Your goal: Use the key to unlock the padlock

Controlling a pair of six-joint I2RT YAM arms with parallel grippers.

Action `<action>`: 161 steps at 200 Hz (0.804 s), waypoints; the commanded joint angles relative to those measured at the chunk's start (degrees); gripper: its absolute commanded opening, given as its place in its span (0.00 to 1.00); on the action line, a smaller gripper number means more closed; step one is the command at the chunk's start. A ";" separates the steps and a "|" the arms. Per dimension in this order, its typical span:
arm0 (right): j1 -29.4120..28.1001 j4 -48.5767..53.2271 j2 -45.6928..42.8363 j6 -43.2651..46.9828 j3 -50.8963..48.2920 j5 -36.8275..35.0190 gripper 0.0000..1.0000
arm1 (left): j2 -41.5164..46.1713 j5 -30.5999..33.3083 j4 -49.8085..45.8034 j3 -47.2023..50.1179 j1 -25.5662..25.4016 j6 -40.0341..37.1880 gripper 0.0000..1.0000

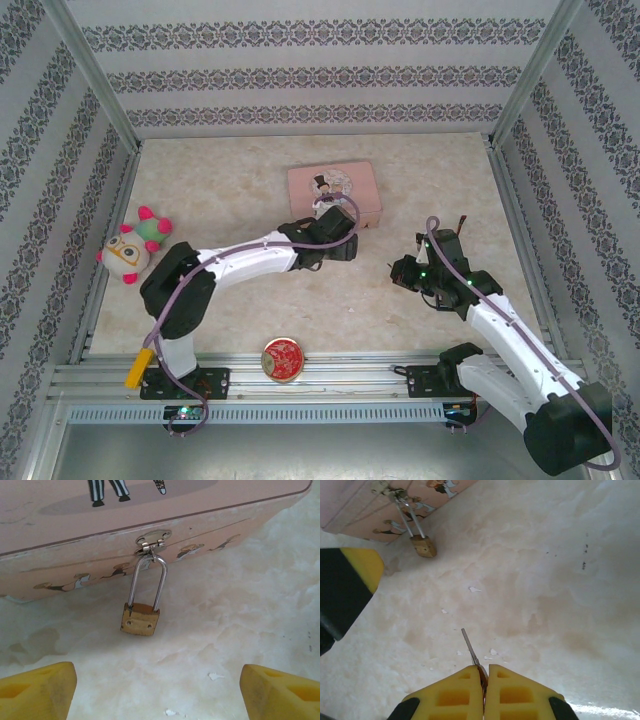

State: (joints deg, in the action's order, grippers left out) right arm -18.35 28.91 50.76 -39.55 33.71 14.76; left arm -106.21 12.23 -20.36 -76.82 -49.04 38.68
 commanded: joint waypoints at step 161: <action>1.45 -1.28 3.99 1.76 0.74 -4.76 0.00 | -17.31 9.85 -8.55 -14.28 1.22 -3.35 0.74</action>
State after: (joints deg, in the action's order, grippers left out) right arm -17.34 28.91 54.37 -38.59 33.23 10.94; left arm -121.60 19.90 -26.61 -88.29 -48.62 36.58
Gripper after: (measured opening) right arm 0.049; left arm 0.748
